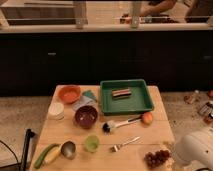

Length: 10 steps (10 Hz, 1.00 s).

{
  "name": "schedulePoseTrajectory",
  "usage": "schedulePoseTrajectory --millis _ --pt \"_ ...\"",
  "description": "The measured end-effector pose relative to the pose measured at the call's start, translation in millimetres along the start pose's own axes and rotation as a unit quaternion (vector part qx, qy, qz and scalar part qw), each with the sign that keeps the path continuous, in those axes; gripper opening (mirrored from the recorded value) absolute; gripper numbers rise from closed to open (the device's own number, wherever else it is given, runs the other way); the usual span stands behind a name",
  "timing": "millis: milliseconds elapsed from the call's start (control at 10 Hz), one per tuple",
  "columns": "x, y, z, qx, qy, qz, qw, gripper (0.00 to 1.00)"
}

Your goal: Place grapes in tray

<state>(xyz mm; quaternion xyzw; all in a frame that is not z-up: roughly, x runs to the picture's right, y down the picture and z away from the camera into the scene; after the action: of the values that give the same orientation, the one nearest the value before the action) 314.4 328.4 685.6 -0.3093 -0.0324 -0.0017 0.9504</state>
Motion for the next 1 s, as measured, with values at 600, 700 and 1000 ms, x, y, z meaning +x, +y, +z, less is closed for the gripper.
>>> schedulePoseTrajectory --millis 600,700,1000 --pt "-9 -14 29 -0.02 -0.013 -0.029 0.9993 0.79" --pt "-9 -15 35 -0.024 -0.013 -0.031 0.9991 0.73" --pt "-6 -14 49 -0.032 -0.013 -0.03 0.9989 0.43"
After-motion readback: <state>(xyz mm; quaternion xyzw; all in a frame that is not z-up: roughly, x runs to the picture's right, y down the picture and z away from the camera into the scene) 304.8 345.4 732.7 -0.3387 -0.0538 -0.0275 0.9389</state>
